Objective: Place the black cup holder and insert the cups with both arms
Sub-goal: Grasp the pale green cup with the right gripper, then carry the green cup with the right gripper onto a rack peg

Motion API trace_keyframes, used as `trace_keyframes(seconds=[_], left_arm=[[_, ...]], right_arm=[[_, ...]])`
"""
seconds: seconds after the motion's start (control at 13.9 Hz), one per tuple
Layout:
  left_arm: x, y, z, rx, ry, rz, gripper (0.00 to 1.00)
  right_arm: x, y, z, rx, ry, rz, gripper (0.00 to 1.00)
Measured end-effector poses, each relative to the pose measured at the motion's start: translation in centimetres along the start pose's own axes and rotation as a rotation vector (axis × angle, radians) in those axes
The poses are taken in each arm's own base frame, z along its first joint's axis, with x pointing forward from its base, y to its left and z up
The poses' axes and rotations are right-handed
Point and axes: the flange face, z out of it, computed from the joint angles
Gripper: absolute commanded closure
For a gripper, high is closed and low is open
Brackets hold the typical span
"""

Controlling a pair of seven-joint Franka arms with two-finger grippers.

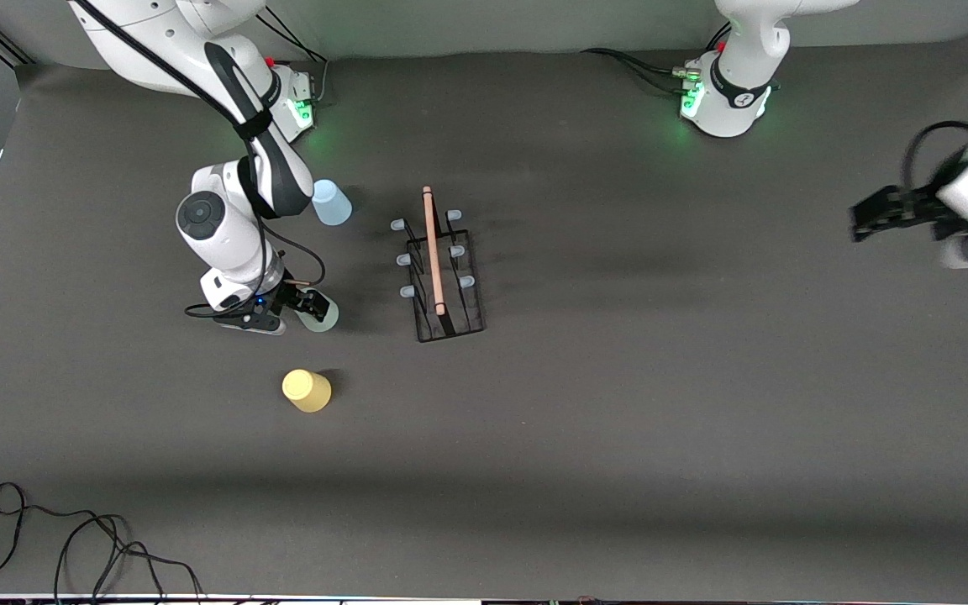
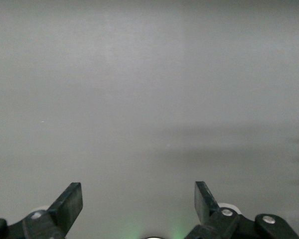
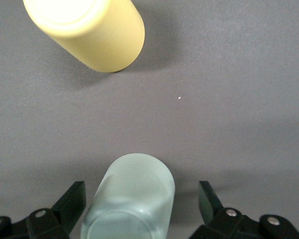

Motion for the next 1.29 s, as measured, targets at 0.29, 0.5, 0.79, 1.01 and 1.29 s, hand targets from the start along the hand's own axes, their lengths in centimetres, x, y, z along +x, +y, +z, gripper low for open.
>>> trace_keyframes(seconds=[0.29, 0.5, 0.79, 1.01, 1.29], left_arm=[[-1.4, -0.9, 0.6, 0.001, 0.004, -0.003, 0.00], [-1.2, -0.2, 1.1, 0.002, 0.015, 0.010, 0.00], [-1.2, 0.7, 1.0, -0.002, 0.020, 0.025, 0.00], [-0.9, 1.0, 0.6, -0.029, 0.028, 0.029, 0.00], [-0.7, 1.0, 0.8, -0.033, 0.021, 0.042, 0.00]], right_arm=[[-1.3, -2.0, 0.5, 0.015, -0.018, 0.009, 0.00], [-1.7, -2.1, 1.1, 0.008, -0.028, 0.007, 0.32], [-1.6, -2.1, 1.1, 0.008, -0.028, 0.008, 1.00], [-1.0, -2.6, -1.2, 0.024, -0.038, 0.012, 1.00], [-0.6, -3.8, -9.3, 0.067, -0.100, 0.072, 1.00]])
